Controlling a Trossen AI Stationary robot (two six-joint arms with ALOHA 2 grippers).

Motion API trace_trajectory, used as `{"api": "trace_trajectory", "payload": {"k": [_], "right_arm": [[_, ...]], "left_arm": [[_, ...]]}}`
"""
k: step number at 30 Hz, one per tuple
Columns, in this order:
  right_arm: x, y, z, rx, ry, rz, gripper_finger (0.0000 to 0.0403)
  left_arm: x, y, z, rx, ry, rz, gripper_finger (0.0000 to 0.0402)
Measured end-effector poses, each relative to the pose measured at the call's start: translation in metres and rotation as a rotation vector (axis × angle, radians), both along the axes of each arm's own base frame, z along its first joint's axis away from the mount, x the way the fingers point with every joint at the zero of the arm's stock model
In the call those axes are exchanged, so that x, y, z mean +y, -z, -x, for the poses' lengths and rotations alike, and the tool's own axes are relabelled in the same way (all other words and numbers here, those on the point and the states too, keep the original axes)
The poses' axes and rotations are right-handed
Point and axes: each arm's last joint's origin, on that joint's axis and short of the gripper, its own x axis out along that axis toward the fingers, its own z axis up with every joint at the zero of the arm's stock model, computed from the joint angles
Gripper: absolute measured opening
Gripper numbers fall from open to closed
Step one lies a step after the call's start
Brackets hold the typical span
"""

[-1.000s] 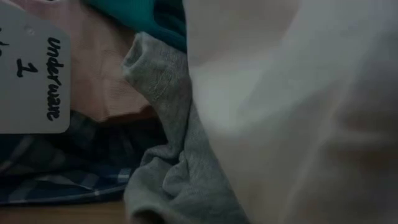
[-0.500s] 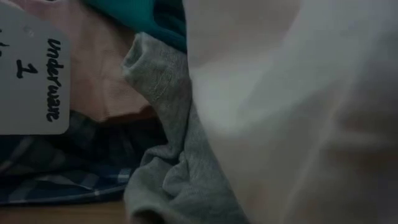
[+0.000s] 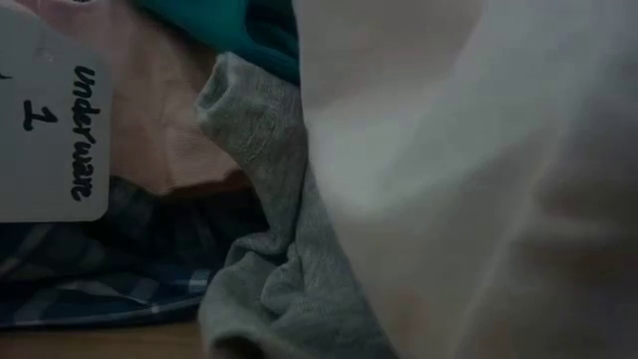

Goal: Sort clothes
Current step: Put the white underwear into the white bin

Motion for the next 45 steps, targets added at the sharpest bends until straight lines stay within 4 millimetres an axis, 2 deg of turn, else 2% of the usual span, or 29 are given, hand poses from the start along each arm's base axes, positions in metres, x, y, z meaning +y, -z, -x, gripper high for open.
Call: {"api": "trace_trajectory", "payload": {"k": [11,16,24,27,33,41,45], "right_arm": [[0.000,0.000,0.000,-0.001,0.001,-0.008,0.0286],[-0.001,0.000,0.000,0.005,0.034,0.064,0.0286],[-0.003,0.000,0.000,0.006,0.097,0.063,0.0286],[-0.003,0.000,0.000,0.006,0.096,0.063,0.0286],[-0.003,0.000,0.000,0.008,0.095,0.072,0.0286],[-0.003,0.000,0.000,0.014,0.080,0.110,0.0286],[-0.003,0.000,0.000,0.017,0.079,0.121,0.0286]], "left_arm": [[-0.005,0.001,-0.001,0.013,0.162,-0.016,0.0131],[-0.005,-0.002,-0.001,-0.002,0.180,0.017,0.0131],[-0.005,-0.037,0.002,-0.039,0.183,0.009,0.0131],[-0.007,-0.054,-0.005,0.027,0.199,-0.002,0.0131],[-0.014,-0.094,-0.043,0.175,0.248,0.000,0.0131],[-0.031,-0.142,-0.122,0.458,0.299,-0.127,0.0131],[-0.037,-0.165,-0.161,0.540,0.306,-0.145,0.0131]]}}
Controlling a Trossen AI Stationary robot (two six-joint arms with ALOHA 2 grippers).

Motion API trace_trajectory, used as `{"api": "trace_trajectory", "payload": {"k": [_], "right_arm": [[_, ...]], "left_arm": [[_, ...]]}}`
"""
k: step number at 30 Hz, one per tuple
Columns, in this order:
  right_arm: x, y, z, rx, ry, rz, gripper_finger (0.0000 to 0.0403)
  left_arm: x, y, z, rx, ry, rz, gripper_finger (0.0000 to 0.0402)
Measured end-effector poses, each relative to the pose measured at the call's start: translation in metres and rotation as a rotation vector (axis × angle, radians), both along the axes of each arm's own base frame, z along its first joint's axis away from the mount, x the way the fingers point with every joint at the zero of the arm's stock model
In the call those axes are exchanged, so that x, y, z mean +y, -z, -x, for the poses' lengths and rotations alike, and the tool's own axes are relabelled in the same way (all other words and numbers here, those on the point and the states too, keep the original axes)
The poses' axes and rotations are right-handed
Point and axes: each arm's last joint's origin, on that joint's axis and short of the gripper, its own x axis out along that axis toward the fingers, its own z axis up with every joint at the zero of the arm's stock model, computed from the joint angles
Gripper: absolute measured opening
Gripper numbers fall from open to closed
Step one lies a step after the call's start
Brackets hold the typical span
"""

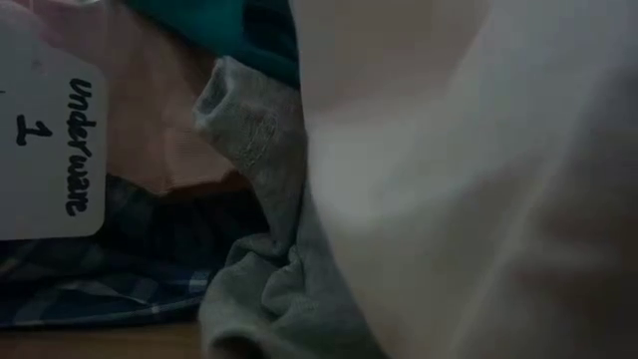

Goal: Sort clothes
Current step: Put the white underwear into the white bin

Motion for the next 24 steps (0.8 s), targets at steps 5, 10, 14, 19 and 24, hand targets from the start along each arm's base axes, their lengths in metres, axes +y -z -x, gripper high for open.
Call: {"api": "trace_trajectory", "payload": {"k": [5,10,14,19,24], "right_arm": [[0.000,0.002,0.000,0.022,-0.005,0.021,0.0286],[0.001,0.002,0.000,0.026,-0.024,0.020,0.0286],[0.001,0.003,0.000,0.031,-0.050,0.015,0.0286],[0.001,0.003,0.000,0.032,-0.051,0.015,0.0286],[0.002,0.003,0.000,0.033,-0.073,-0.002,0.0286]], "left_arm": [[-0.009,-0.005,-0.039,0.083,0.022,-0.037,0.0131],[-0.012,0.007,-0.066,0.098,0.000,0.027,0.0132],[-0.014,0.014,-0.079,0.105,0.019,0.041,0.0151],[-0.027,0.029,-0.091,0.125,0.095,0.007,0.0191],[-0.036,0.045,-0.099,0.186,0.113,-0.005,0.0215]]}}
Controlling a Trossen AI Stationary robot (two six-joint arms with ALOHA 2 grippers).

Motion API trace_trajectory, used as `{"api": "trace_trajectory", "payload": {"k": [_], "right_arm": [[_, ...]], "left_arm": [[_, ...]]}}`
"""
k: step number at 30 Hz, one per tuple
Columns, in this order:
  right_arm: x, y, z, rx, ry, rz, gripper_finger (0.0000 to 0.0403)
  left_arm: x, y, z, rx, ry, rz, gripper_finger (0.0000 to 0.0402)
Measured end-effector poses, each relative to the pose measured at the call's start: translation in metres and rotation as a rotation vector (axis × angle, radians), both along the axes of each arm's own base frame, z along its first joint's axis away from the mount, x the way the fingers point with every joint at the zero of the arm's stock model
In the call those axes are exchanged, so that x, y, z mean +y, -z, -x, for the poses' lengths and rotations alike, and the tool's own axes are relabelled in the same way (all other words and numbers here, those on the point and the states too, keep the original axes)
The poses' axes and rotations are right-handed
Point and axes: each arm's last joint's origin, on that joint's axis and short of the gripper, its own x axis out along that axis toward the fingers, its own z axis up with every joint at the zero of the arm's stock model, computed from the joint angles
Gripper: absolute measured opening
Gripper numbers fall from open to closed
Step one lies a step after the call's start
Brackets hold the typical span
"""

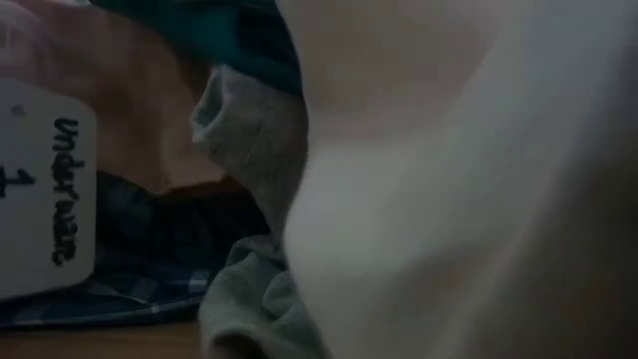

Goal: Sort clothes
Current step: Put the white underwear into the white bin

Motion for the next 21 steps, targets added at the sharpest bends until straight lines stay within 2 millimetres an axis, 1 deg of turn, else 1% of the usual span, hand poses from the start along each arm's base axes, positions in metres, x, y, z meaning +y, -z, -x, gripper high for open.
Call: {"api": "trace_trajectory", "payload": {"k": [3,9,11,15,21], "right_arm": [[0.001,0.000,0.000,0.003,-0.015,-0.021,0.0286],[0.001,0.001,0.000,0.005,-0.022,-0.022,0.0286],[0.001,0.001,0.000,0.005,-0.022,-0.022,0.0286],[0.001,0.001,0.000,0.005,-0.023,-0.019,0.0286],[0.001,0.001,0.000,0.007,-0.025,-0.005,0.0286]], "left_arm": [[-0.004,0.013,-0.005,0.049,0.012,-0.014,0.0215],[-0.006,0.044,-0.013,0.201,0.003,-0.026,0.0208],[-0.006,0.051,-0.014,0.240,0.002,-0.018,0.0208],[-0.007,0.054,-0.014,0.265,0.022,0.004,0.0208],[-0.007,0.050,-0.012,0.256,0.035,0.034,0.0208]]}}
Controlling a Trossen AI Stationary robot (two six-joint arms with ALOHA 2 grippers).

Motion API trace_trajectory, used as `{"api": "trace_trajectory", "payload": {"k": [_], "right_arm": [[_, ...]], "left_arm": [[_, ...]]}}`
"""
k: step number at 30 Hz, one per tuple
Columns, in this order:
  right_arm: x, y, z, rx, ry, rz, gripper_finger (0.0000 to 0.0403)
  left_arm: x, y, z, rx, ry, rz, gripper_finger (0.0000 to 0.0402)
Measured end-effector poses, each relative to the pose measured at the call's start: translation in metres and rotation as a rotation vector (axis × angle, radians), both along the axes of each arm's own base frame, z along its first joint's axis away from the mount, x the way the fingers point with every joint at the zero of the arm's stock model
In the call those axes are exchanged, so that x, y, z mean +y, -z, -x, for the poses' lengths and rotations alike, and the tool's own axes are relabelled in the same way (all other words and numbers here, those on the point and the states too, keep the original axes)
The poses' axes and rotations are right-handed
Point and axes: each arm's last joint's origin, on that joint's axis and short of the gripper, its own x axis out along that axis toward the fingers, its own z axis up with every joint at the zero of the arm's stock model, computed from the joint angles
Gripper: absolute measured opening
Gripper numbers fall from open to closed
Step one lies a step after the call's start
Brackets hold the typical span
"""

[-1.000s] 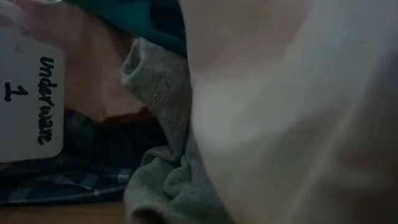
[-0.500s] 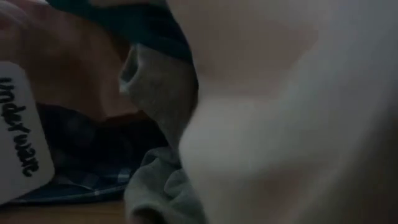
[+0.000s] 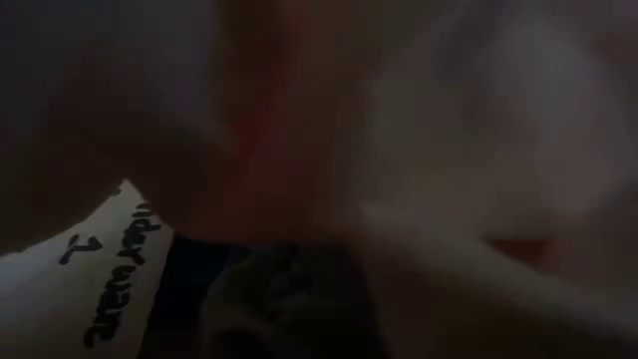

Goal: Sort clothes
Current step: Put the white underwear into the white bin

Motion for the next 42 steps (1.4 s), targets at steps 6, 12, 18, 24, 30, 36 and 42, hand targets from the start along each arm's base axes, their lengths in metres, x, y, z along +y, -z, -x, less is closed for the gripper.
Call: {"api": "trace_trajectory", "payload": {"k": [6,12,18,24,30,36,42], "right_arm": [[0.000,0.000,0.000,0.001,-0.001,0.011,0.0286],[-0.001,-0.001,0.000,-0.005,0.043,0.021,0.0286],[-0.001,-0.001,0.000,-0.005,0.043,0.020,0.0286],[-0.001,-0.001,0.000,-0.005,0.043,0.020,0.0286],[-0.001,-0.001,0.000,-0.005,0.043,0.020,0.0286],[-0.001,-0.001,0.000,-0.005,0.043,0.020,0.0286],[-0.001,-0.001,0.000,-0.005,0.043,0.020,0.0286]], "left_arm": [[0.002,0.004,0.000,0.022,-0.018,-0.025,0.0208],[0.000,0.009,0.000,0.049,-0.033,-0.044,0.0201],[-0.001,0.010,0.001,0.063,-0.034,-0.048,0.0130],[-0.001,0.008,0.000,0.034,0.001,-0.084,0.0028],[0.000,-0.009,0.004,-0.049,0.025,-0.105,0.0017],[0.002,-0.035,0.012,-0.172,0.040,-0.114,0.0007],[0.004,-0.061,0.022,-0.299,0.048,-0.130,0.0010]]}}
